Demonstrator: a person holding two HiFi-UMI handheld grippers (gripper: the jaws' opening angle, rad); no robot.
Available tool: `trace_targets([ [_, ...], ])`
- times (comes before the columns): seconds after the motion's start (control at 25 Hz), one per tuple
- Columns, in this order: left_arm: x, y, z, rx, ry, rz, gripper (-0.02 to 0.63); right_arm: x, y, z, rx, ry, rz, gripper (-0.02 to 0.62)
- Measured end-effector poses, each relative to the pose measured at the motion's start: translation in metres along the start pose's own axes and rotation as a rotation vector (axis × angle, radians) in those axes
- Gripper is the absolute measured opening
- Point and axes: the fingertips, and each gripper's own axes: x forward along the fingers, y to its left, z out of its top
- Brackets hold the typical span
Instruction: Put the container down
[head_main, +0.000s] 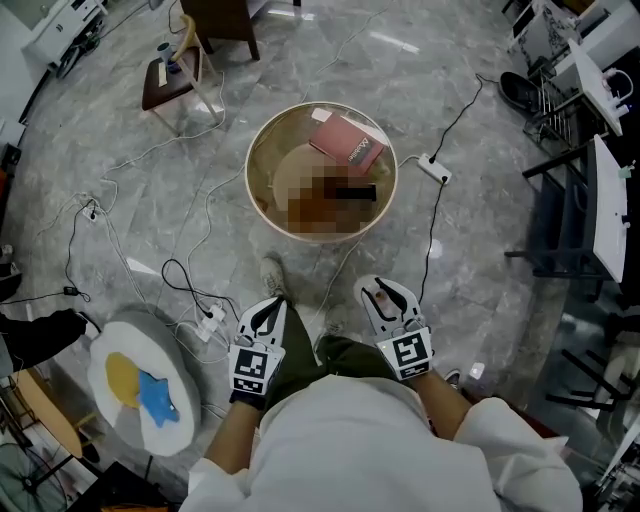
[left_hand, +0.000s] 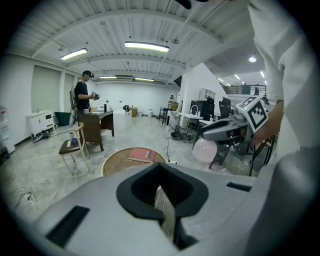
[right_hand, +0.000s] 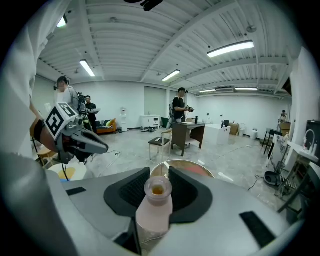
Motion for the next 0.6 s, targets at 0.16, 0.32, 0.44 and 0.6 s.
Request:
trace_targets([
  [0.16,0.013,0.027,-0.002,-0.017,0.001,-0.002,0.008,0.026,-0.005,0.009,-0.003,0.008,-0.005,0.138],
  [0.32,0.031,0.061,0.001,-0.027,0.008,-0.017,0.008,0.057,-0.01,0.021,0.004,0.023,-0.011,0.138],
  [0.44,0.051,0.094,0.017,-0.023,0.002,-0.035,0.008,0.086,-0.019,0.037,0.01,0.029,-0.027,0.138],
  [0.6,0.082,0.137,0.036,-0.004,0.009,-0.072,0.008,0.132,-0.032,0.058,0.029,0.031,-0.053,0.138],
])
